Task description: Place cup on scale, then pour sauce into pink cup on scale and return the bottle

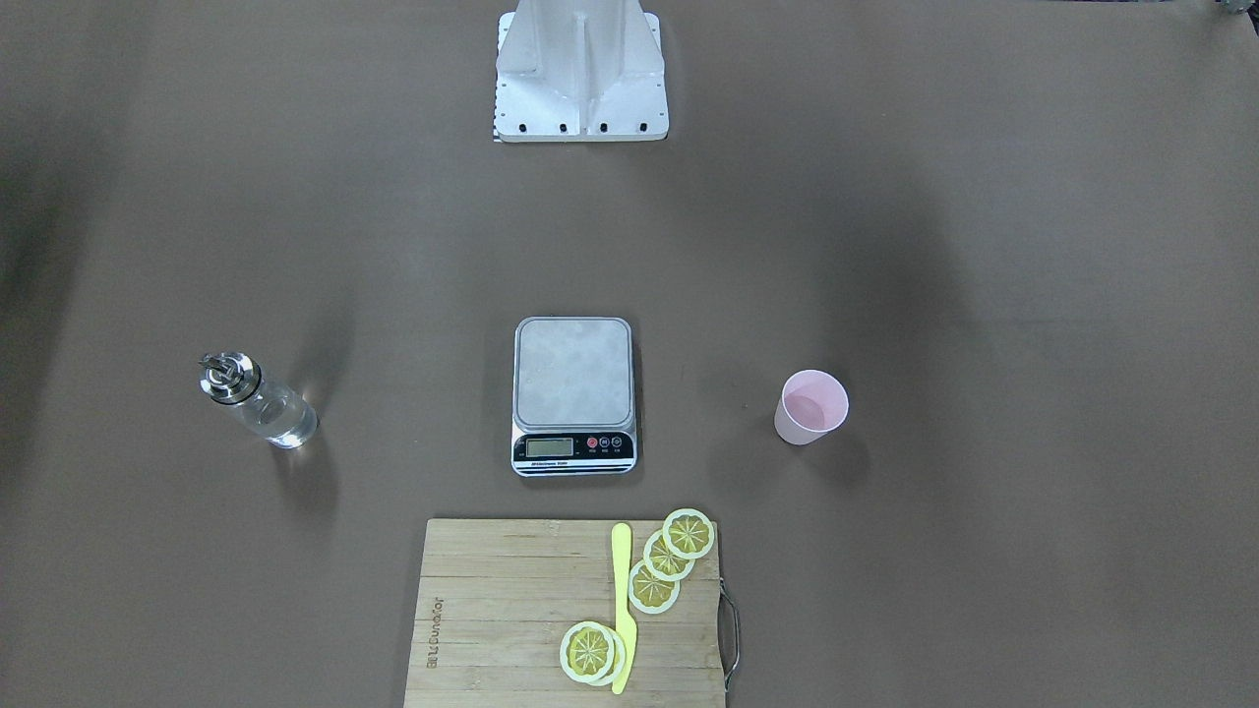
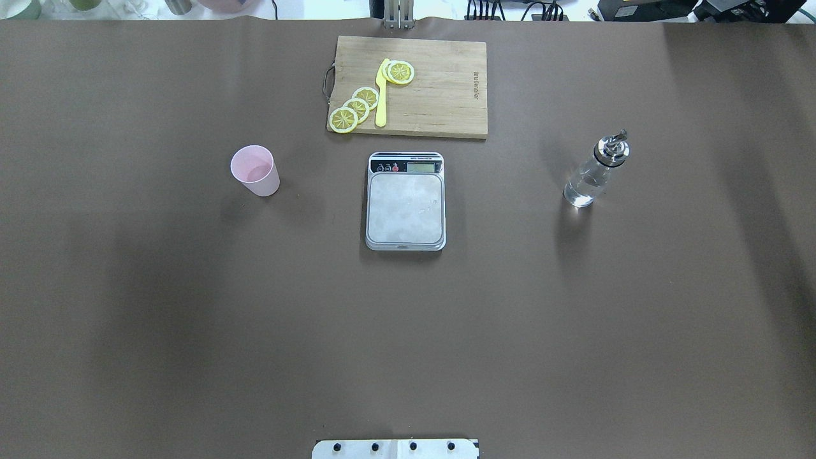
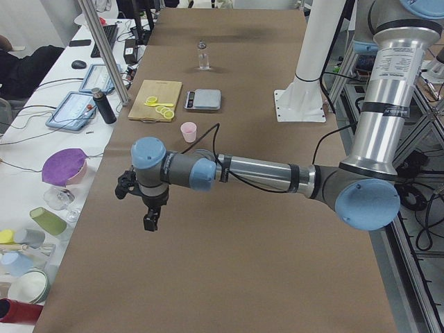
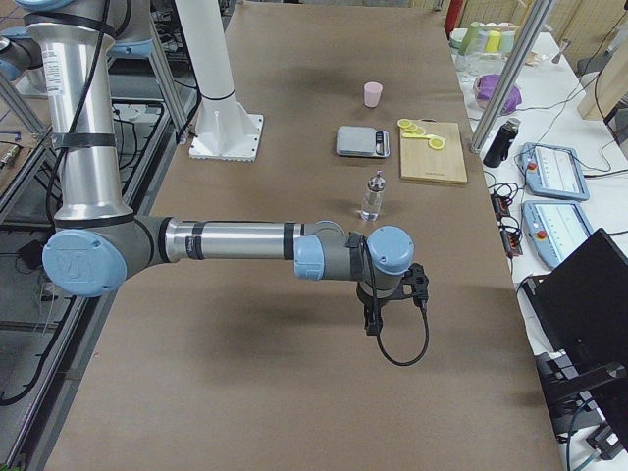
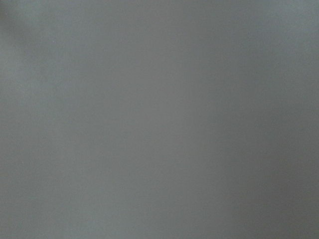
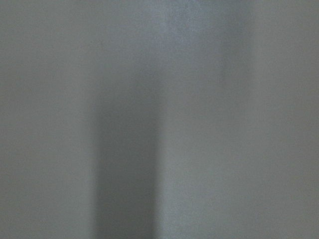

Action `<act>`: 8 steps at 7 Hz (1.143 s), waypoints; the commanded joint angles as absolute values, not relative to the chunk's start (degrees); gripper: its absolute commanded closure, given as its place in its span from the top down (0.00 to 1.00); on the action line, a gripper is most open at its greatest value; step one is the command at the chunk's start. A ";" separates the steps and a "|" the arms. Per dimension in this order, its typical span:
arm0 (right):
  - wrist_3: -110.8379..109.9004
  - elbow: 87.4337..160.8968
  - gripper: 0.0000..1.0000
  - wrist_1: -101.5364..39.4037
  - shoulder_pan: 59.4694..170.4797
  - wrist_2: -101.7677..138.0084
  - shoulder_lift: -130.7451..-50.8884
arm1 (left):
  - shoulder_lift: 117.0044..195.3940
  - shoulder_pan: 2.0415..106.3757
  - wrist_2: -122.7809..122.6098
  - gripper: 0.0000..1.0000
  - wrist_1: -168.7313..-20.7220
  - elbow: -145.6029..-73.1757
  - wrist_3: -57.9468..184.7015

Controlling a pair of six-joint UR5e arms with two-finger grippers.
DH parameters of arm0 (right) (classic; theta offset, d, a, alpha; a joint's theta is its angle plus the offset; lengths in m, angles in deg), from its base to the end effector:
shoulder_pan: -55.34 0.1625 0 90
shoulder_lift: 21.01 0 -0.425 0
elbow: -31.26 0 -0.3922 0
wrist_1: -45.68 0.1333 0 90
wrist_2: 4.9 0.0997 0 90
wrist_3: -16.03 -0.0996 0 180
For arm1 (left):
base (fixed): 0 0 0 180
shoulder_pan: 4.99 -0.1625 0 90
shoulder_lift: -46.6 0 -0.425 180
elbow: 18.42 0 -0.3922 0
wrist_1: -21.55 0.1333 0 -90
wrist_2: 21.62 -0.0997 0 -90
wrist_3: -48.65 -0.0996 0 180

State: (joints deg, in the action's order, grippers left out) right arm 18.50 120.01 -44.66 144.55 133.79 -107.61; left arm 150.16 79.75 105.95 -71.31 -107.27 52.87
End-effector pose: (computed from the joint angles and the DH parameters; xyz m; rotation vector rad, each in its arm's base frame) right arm 0.0513 -0.5196 0.6346 0.0421 -0.8494 -0.0669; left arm -0.0173 -0.6038 0.5413 0.2022 0.6709 0.1048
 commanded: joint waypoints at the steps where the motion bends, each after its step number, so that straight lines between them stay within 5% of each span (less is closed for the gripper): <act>1: 18.49 120.03 1.00 -44.58 144.55 133.70 -107.58 | 155.04 67.60 102.57 0.99 -65.40 -116.64 70.45; 4: 18.49 120.03 1.00 -44.58 144.55 133.79 -107.58 | 165.84 50.70 102.48 0.99 -62.65 -117.39 97.96; 8: 18.49 120.03 1.00 -44.58 144.55 133.61 -107.58 | 166.31 44.42 99.06 0.97 -75.70 -109.76 107.07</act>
